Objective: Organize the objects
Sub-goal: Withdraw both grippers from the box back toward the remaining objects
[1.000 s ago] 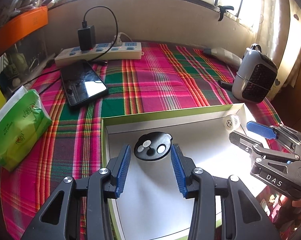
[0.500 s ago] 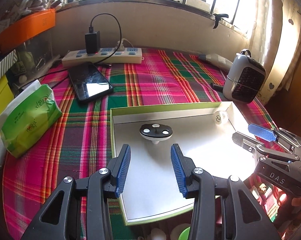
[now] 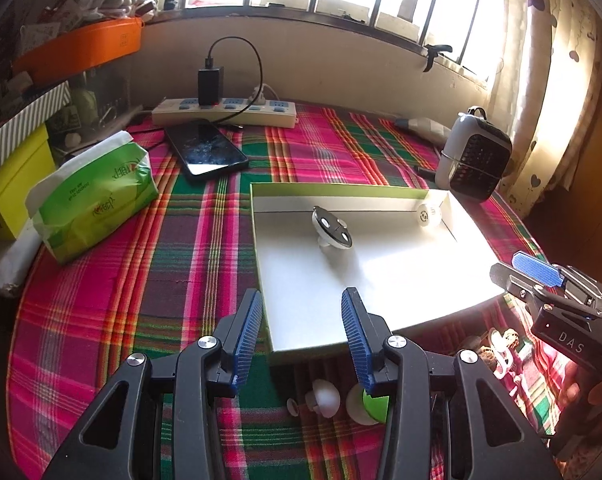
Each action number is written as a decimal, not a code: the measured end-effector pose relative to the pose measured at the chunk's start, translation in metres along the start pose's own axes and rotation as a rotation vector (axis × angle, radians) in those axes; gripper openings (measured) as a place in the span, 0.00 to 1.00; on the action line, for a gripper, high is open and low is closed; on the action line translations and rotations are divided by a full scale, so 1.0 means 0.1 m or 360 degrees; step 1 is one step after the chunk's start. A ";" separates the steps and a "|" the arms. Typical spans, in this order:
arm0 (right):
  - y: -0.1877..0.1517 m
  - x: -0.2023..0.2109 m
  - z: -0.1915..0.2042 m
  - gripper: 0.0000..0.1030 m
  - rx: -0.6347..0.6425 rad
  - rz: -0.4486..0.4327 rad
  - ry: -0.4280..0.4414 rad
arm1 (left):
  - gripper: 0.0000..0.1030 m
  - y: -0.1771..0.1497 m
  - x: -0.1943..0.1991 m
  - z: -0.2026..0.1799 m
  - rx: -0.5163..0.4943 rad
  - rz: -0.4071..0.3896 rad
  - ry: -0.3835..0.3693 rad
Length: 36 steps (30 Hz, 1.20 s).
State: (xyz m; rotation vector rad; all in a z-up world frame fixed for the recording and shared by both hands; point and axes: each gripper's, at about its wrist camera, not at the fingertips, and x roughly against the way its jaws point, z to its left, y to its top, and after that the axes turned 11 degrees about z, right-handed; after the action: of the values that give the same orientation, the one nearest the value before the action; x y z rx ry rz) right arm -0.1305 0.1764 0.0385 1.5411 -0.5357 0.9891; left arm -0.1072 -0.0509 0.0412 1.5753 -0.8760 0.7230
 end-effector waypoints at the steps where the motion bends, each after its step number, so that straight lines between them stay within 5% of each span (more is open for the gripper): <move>1: -0.03 0.02 -0.01 0.50 -0.0006 -0.0003 0.0001 | 0.39 -0.04 0.01 0.01 0.0006 0.0000 -0.0010; 9: -0.21 0.14 -0.01 0.50 0.0005 -0.0030 -0.0024 | 0.39 -0.27 0.04 0.03 -0.0022 -0.0010 0.0034; 36: -0.77 0.20 -0.27 0.50 -0.0101 0.0037 -0.0059 | 0.39 -0.58 -0.04 0.09 0.0008 0.0067 -0.0119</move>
State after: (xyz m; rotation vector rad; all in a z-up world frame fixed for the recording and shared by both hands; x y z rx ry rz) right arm -0.0665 0.2235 0.0107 1.5021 -0.6065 0.9540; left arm -0.0608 -0.0545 0.0056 1.6012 -0.9651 0.7002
